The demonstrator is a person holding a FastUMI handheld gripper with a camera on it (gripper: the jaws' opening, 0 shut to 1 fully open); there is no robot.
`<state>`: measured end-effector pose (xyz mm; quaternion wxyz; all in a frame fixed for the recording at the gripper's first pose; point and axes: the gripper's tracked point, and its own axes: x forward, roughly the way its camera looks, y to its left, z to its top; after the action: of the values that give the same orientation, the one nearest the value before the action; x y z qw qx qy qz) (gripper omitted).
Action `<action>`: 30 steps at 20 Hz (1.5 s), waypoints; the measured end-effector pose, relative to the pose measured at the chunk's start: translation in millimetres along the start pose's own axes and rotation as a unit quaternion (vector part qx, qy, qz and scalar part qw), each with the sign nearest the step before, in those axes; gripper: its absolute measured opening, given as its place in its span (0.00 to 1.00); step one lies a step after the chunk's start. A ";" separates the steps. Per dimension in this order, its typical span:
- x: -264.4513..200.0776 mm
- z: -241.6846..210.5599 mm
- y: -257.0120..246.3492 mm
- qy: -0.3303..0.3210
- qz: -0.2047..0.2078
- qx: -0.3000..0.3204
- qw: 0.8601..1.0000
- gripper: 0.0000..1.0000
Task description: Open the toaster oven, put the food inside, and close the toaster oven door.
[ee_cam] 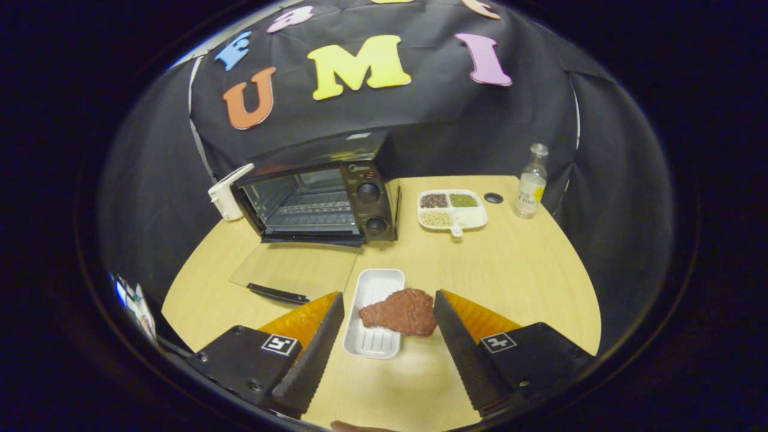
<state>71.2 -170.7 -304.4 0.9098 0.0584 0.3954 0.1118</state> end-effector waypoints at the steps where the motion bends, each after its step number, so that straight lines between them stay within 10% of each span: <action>1: 2.2 -0.9 -10.1 0.013 0.008 0.009 1.000 0.95; 8: 35.9 -17.3 -28.3 0.086 0.164 0.122 0.975 0.75; 13: 43.2 -26.6 -26.6 0.106 0.216 0.172 0.955 0.32; 17: 21.0 -27.5 -16.8 0.084 0.212 0.119 0.966 0.12; 30: -47.0 19.0 66.9 -0.042 0.046 -0.125 0.990 0.11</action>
<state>43.4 -118.0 -245.3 0.9195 -0.0333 0.3367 0.2001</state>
